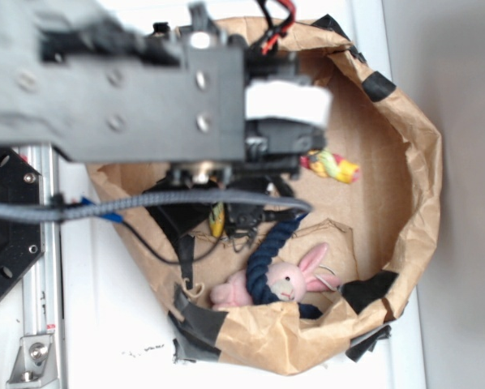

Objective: Grab the multicolored rope.

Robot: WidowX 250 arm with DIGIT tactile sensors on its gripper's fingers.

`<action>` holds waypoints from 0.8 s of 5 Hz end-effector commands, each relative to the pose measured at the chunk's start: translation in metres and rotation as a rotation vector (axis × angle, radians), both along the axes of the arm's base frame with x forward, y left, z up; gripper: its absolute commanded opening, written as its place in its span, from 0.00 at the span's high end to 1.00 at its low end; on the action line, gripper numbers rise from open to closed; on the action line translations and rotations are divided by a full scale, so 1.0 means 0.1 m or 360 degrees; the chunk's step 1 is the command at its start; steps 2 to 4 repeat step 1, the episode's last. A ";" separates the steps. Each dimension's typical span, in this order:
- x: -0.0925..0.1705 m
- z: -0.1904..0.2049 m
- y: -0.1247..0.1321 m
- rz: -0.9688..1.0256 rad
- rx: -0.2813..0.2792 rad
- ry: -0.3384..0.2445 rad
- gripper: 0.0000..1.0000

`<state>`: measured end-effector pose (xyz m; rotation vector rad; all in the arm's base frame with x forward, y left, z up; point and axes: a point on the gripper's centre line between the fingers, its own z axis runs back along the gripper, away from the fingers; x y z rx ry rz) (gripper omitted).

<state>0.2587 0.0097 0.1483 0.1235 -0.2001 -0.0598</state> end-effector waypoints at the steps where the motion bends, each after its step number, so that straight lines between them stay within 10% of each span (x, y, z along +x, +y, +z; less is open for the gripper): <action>1: 0.15 0.07 -0.09 0.0100 0.0013 0.0015 1.00; 4: 0.15 0.07 -0.09 0.0100 0.0013 0.0015 1.00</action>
